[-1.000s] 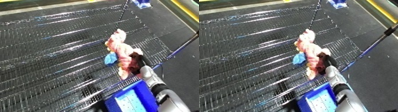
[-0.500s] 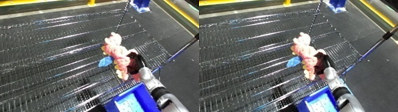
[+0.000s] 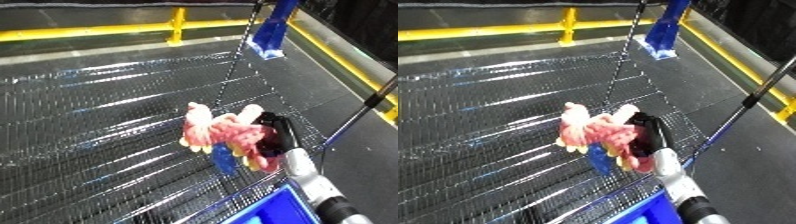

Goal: Pick up the object and place it into the box

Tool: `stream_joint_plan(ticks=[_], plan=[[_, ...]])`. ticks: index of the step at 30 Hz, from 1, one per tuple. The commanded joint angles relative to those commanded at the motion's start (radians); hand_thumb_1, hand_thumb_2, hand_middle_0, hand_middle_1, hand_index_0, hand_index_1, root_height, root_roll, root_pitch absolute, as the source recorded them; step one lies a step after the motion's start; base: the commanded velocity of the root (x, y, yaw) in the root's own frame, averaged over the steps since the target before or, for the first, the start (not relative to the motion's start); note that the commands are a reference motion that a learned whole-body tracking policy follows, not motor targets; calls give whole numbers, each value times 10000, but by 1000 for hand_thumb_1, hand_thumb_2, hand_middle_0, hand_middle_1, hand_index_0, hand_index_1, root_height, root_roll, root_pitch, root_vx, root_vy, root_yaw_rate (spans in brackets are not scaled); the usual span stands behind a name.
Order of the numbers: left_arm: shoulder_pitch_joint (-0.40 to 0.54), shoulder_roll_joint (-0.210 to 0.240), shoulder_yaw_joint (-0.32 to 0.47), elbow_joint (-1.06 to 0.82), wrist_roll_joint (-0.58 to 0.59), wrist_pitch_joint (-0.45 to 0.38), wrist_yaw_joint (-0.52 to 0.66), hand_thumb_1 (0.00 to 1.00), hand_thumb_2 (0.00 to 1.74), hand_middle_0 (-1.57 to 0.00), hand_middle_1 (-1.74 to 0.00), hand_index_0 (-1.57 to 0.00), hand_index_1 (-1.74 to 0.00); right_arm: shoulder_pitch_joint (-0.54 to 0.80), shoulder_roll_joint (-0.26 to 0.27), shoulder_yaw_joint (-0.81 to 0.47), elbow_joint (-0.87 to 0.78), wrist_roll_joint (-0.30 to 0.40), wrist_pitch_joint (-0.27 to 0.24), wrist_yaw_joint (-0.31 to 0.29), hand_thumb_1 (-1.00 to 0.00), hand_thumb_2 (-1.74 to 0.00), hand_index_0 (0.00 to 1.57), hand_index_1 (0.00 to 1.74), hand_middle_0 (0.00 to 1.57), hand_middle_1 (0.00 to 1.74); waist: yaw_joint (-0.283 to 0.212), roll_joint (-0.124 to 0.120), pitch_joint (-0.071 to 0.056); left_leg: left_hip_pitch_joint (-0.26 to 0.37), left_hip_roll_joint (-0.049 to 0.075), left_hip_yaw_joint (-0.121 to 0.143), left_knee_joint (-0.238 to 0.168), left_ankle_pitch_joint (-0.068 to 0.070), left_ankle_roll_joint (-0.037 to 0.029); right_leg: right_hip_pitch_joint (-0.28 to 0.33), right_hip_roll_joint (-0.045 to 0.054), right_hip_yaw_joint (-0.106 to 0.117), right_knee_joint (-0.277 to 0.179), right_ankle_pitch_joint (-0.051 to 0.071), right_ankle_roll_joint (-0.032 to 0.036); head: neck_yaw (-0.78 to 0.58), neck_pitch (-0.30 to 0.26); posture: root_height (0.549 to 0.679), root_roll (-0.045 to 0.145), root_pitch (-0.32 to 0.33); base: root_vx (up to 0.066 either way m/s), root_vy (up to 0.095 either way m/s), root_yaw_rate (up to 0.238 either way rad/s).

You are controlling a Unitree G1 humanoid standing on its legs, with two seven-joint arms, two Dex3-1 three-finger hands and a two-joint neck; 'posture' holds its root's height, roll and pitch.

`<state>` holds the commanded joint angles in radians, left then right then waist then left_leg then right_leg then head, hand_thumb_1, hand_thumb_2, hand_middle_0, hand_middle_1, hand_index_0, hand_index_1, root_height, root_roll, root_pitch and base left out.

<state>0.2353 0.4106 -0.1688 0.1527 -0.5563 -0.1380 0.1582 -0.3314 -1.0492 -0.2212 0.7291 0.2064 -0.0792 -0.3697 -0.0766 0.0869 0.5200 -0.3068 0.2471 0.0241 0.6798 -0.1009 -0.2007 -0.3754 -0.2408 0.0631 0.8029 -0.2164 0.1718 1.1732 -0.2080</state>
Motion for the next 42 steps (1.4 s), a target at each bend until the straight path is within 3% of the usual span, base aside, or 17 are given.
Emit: stream_joint_plan(ticks=[6,13,18,22,23,27,31,35,37,38,39,42], plan=[[20,-90,162,-26,126,57,57,1000,1740,-1570,-1740,-1570,-1740,1576,557,-1411,-1490,-112,-243,-425,-950,-1653,1492,1653,1492,1653,-265,-190,0,176,63,69,166,-150,58,231,35,39,-60,44,-9,573,-23,618,64,-205,-11,15,-55],[-80,-161,267,-15,312,184,130,1000,1740,-1570,-1740,-1570,-1740,3566,1670,-3416,-3225,-285,-494,-978,-950,-1653,1492,1653,1492,1653,-761,-402,0,284,104,140,470,-342,135,395,113,176,-119,130,-48,910,-421,617,61,-225,-10,21,-78],[-253,-219,269,61,434,223,221,1000,1740,-1570,-1740,-1570,-1740,4489,2679,-4592,-4096,-169,-863,-1465,-950,-1653,1492,1653,1492,1653,-1179,-511,-13,382,180,218,558,-425,153,494,178,273,-212,187,-78,989,-1032,618,61,-233,-8,22,-93],[-443,-235,188,237,589,262,282,1000,1740,-1570,-1740,-1570,-1740,5108,3818,-5292,-4666,-22,-1211,-1835,-950,-1653,1492,1653,1492,1653,-1554,-568,-79,469,226,297,614,-501,162,572,259,361,-289,217,-111,1078,-1774,619,62,-238,-2,22,-91],[-443,-235,188,237,589,262,282,1000,1740,-1570,-1740,-1570,-1740,5108,3818,-5292,-4666,-22,-1211,-1835,-950,-1653,1492,1653,1492,1653,-1554,-568,-79,469,226,297,614,-501,162,572,259,361,-289,217,-111,1078,-1774,619,62,-238,0,21,-93],[-643,-179,80,425,712,250,348,1000,1740,-1570,-1740,-1570,-1740,5377,4452,-5614,-4657,107,-1422,-2169,-950,-1653,1492,1653,1492,1653,-1885,-583,-135,563,273,376,645,-540,149,658,317,442,-356,250,-137,1370,-2793,620,64,-243,3,26,-99],[-923,-105,-88,662,828,235,437,1000,1740,-1570,-1740,-1570,-1740,5522,5159,-5798,-4374,523,-1720,-2345,-950,-1653,1492,1653,1492,1653,-2236,-555,-170,667,303,443,700,-584,138,762,371,519,-443,303,-171,1489,-3415,621,67,-252,1,27,-91],[-1080,-67,-167,767,857,210,458,1000,1740,-1570,-1740,-1570,-1740,5513,5424,-5688,-4043,889,-1846,-2229,-950,-1653,1492,1653,1492,1653,-2354,-511,-192,692,290,476,697,-587,132,802,379,551,-507,337,-186,1479,-3516,622,70,-254,0,21,-70],[-1154,-52,-208,802,861,172,465,1000,1740,-1570,-1740,-1570,-1740,5457,5578,-5584,-3703,1227,-1929,-2129,-850,-1479,1334,1479,1334,1479,-2422,-469,-211,703,281,509,670,-577,121,819,374,575,-572,372,-198,1434,-3558,623,73,-254,0,20,-64],[-1204,-34,-243,818,865,137,454,1000,1740,-1570,-1740,-1570,-1740,5353,5699,-5497,-3261,1656,-2032,-2030,-750,-1305,1178,1305,1178,1305,-2474,-426,-236,712,271,536,632,-564,109,831,367,596,-648,409,-207,1417,-3580,624,75,-253,-2,15,-38],[-1204,-34,-243,818,865,137,454,1000,1740,-1570,-1740,-1570,-1740,5353,5699,-5497,-3261,1656,-2032,-2030,-750,-1305,1178,1305,1178,1305,-2474,-426,-236,712,271,536,632,-564,109,831,367,596,-648,409,-207,1417,-3580,624,75,-253,-2,15,-38],[-1244,11,-283,835,869,71,409,1000,1740,-1570,-1740,-1570,-1740,5136,5785,-5482,-2363,2469,-2199,-1906,-600,-1044,942,1044,942,1044,-2503,-362,-287,707,250,568,568,-538,80,848,351,609,-765,455,-214,1405,-3527,625,78,-249,-4,13,-21]])
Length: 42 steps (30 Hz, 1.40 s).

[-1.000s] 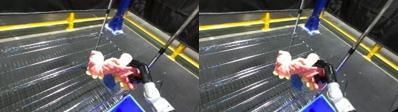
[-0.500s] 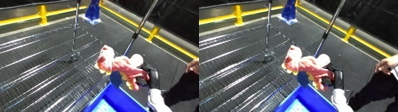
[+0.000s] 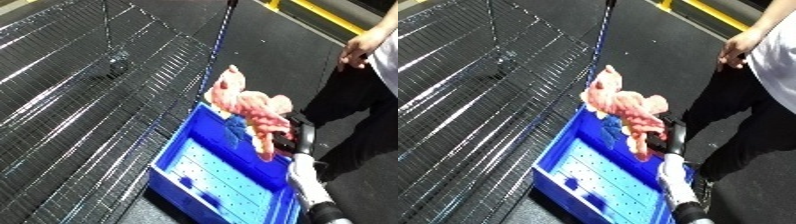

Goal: Pick up the object and place it into the box

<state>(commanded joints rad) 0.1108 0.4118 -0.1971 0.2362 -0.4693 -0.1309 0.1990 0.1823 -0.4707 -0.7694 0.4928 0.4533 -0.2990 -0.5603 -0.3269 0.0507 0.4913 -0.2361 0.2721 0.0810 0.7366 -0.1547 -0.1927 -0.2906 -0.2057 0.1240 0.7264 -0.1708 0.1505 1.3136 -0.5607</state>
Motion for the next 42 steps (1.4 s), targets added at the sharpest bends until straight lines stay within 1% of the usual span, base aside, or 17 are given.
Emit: stream_joint_plan(ticks=[1,2,4,5,6,7,12,20,25,31,32,36,42], plan=[[-2,21,-4,0,2,-24,-15,1000,1740,-1570,-1740,-1570,-1740,-70,-29,-21,328,249,-44,43,-550,-957,864,957,864,957,6,18,-19,-2,-9,9,-22,9,-10,8,-5,-3,-35,9,-1,-2,-8,626,79,-248,-2,6,-8],[0,73,-1,-9,16,-66,-35,1000,1740,-1570,-1740,-1570,-1740,-206,-162,-63,997,697,-120,150,-450,-783,706,783,706,783,33,51,-59,-3,-23,28,-66,31,-31,25,-11,-15,-105,23,-1,12,-9,627,81,-245,-1,1,1],[5,113,13,-32,45,-92,-41,1000,1740,-1570,-1740,-1570,-1740,-304,-316,-80,1481,949,-146,246,-350,-609,549,609,549,609,61,74,-92,3,-31,42,-108,49,-46,38,-10,-26,-160,29,2,-12,0,628,81,-242,1,0,1],[5,113,13,-32,45,-92,-41,1000,1740,-1570,-1740,-1570,-1740,-304,-316,-80,1481,949,-146,246,-350,-609,549,609,549,609,61,74,-92,3,-31,42,-108,49,-46,38,-10,-26,-160,29,2,-12,0,628,81,-242,1,-1,2],[14,145,32,-59,80,-119,-43,1000,1740,-1570,-1740,-1570,-1740,-355,-460,-65,1793,1065,-145,347,-250,-435,393,435,393,435,86,92,-120,14,-34,51,-160,70,-56,50,-5,-29,-211,25,7,-110,42,629,82,-239,2,1,-4],[14,145,32,-59,80,-119,-43,1000,1740,-1570,-1740,-1570,-1740,-355,-460,-65,1793,1065,-145,347,-250,-435,393,435,393,435,86,92,-120,14,-34,51,-160,70,-56,50,-5,-29,-211,25,7,-110,42,629,82,-239,2,1,-4],[66,193,115,-176,127,-172,-58,1000,1740,-1570,-1740,-1570,-1740,-327,-645,24,2120,1136,-143,572,0,0,0,0,0,0,135,111,-188,61,-34,76,-315,129,-72,85,16,-41,-328,-14,12,-236,-30,631,83,-231,9,2,-5],[236,153,243,-403,177,-172,-76,1000,1740,-1570,-1740,-1570,-1740,-233,-506,229,1897,1039,-180,661,0,0,0,0,0,0,221,105,-264,194,-58,122,-554,188,-76,198,54,-63,-498,-92,23,-399,-148,634,83,-223,13,2,-1],[332,79,323,-463,184,-161,-100,1000,1740,-1570,-1740,-1570,-1740,-219,-421,462,1586,855,-121,692,0,0,0,0,0,0,329,95,-274,258,-82,136,-643,214,-75,273,59,-89,-563,-124,35,-819,-196,635,83,-222,9,3,10],[436,-69,496,-512,142,-117,-113,1000,1740,-1570,-1740,-1570,-1740,-316,-123,1103,405,528,-92,932,0,0,0,0,0,0,470,73,-282,318,-122,144,-724,242,-72,332,47,-119,-598,-162,58,-1800,-298,636,82,-222,1,4,13],[445,-100,532,-496,143,-103,-114,1000,1740,-1570,-1740,-1570,-1740,-364,-89,1257,125,436,-112,1010,0,0,0,0,0,0,513,68,-286,324,-126,141,-736,250,-70,336,43,-129,-589,-170,64,-2179,-320,635,81,-222,-3,8,32],[505,-259,689,-405,152,-31,-97,1000,1740,-1570,-1740,-1570,-1740,-509,118,1784,-1124,177,-125,1293,0,0,0,0,0,0,718,28,-283,337,-140,112,-756,277,-57,366,46,-198,-517,-203,80,-2816,-316,634,75,-224,-5,0,62],[780,-395,1012,-492,70,60,-96,1000,1740,-1570,-1740,-1570,-1740,-618,326,2455,-2478,20,20,1711,0,0,0,0,0,0,1192,-41,-195,273,-165,-16,-708,324,-42,402,51,-323,-369,-262,91,-4122,-339,632,65,-232,-13,-14,119]])
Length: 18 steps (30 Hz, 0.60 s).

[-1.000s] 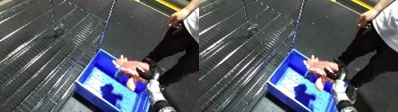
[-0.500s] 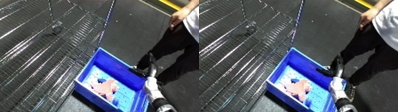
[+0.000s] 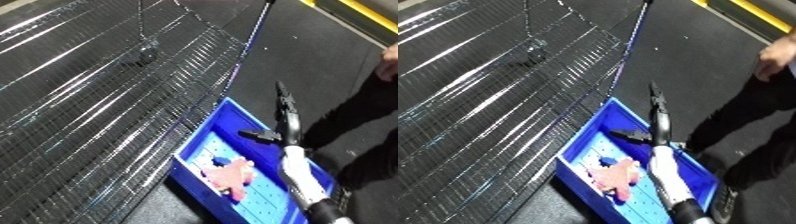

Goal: Pick up the object and place it into the box

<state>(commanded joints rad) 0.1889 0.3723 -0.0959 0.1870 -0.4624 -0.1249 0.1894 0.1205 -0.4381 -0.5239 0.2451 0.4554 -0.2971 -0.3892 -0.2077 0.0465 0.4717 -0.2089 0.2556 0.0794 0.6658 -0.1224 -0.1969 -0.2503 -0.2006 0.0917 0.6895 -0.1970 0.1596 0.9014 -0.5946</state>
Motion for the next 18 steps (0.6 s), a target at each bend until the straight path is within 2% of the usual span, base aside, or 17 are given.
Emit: stream_joint_plan(ticks=[3,5,10,18], plan=[[81,-28,120,-79,-16,27,25,1000,1740,-1570,-1740,-1570,-1740,-69,43,304,-352,-85,70,160,0,0,0,0,0,0,186,-20,41,-38,-7,-61,20,18,4,-4,-7,-48,56,-23,9,-426,-48,631,61,-235,-11,-12,100],[99,-49,198,-164,-13,51,60,1000,1740,-1570,-1740,-1570,-1740,-158,114,576,-612,-121,136,320,0,0,0,0,0,0,336,-35,93,-82,-15,-117,46,38,7,-21,-19,-92,125,-48,12,-1597,-102,629,58,-237,-12,-5,131],[86,-78,413,-417,28,109,192,1000,1740,-1570,-1740,-1570,-1740,-379,395,1452,-1317,-315,357,698,0,0,0,0,0,0,725,-143,237,-250,-34,-258,128,99,6,-107,-24,-181,340,-126,27,-3088,-115,626,51,-240,-12,5,152],[-177,-200,585,-605,-13,-53,579,1000,1740,-1570,-1740,-1570,-1740,-730,767,2889,-1842,-757,586,982,0,0,0,0,0,0,1258,-339,393,-511,-124,-553,77,211,35,-168,-38,-385,457,-161,28,-5655,-140,624,40,-237,-8,4,140]])
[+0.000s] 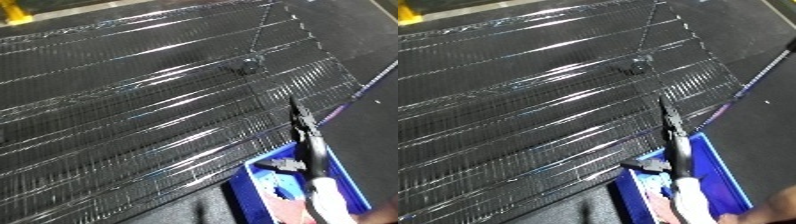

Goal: Pick up the object and place it into the box

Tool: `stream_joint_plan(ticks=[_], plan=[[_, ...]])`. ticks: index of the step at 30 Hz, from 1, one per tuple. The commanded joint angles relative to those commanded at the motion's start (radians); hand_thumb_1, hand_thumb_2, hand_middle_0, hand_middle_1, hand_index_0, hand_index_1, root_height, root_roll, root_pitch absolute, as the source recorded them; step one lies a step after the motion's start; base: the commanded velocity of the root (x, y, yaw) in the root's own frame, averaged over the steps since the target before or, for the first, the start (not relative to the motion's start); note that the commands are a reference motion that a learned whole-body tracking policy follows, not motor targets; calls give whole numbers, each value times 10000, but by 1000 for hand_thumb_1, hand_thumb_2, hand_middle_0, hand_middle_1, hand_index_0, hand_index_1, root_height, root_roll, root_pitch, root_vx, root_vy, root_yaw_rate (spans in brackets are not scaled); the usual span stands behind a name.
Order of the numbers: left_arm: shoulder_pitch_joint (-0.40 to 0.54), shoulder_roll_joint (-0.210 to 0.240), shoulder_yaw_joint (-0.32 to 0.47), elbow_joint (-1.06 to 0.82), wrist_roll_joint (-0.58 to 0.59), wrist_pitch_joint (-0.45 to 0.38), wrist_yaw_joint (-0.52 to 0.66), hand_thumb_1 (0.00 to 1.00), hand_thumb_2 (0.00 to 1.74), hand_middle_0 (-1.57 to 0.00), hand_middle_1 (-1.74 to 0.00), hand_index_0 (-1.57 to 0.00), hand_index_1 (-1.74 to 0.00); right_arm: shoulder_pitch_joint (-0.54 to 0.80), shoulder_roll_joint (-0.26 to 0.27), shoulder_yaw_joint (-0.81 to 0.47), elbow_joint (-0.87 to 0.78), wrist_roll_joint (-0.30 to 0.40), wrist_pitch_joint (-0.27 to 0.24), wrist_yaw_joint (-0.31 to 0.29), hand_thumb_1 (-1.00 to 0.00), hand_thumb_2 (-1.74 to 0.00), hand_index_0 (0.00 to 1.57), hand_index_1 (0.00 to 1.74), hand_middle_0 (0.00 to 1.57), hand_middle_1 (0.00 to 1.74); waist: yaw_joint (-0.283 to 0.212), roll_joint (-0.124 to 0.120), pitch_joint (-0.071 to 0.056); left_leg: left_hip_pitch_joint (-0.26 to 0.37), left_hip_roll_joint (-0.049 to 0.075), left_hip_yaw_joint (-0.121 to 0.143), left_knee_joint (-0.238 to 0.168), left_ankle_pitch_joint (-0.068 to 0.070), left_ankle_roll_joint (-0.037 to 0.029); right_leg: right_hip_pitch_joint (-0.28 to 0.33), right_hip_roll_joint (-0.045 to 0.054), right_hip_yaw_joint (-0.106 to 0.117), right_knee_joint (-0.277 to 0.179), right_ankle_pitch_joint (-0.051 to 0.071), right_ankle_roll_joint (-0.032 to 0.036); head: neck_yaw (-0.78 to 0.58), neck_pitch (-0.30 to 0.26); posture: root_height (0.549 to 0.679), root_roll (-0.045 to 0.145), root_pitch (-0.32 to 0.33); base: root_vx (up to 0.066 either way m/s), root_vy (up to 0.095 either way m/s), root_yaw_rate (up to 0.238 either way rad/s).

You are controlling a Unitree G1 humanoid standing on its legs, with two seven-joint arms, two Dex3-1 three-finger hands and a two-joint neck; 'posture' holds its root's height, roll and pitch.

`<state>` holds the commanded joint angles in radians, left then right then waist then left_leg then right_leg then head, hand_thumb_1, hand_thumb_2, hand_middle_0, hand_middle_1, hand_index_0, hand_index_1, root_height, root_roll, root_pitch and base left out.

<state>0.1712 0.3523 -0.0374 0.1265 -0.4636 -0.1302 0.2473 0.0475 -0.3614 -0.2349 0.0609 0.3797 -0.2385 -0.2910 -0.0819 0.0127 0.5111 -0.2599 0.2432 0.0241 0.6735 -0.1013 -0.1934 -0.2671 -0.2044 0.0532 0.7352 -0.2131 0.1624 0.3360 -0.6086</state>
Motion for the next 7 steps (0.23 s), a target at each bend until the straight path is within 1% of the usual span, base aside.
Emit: stream_joint_plan(ticks=[2,6,7], plan=[[-146,13,-18,-51,-14,-45,91,1000,1740,-1570,-1740,-1570,-1740,-121,67,308,-30,-53,27,24,0,0,0,0,0,0,134,-51,20,-59,-9,-82,-35,33,7,-1,1,-79,19,-16,1,-613,30,624,37,-235,-4,-1,139],[-445,104,-64,-219,-31,-128,242,1000,1740,-1570,-1740,-1570,-1740,-423,173,936,-3,-109,58,74,0,0,0,0,0,0,399,-154,61,-164,-12,-230,-84,92,15,8,8,-245,66,-57,-5,-1654,-92,624,31,-232,-6,-2,141],[-514,122,-63,-251,-27,-135,280,1000,1740,-1570,-1740,-1570,-1740,-489,195,1085,12,-143,81,95,0,0,0,0,0,0,467,-175,73,-183,-18,-267,-95,105,20,16,7,-286,83,-70,-6,-1901,-37,624,29,-232,-5,-5,152]])
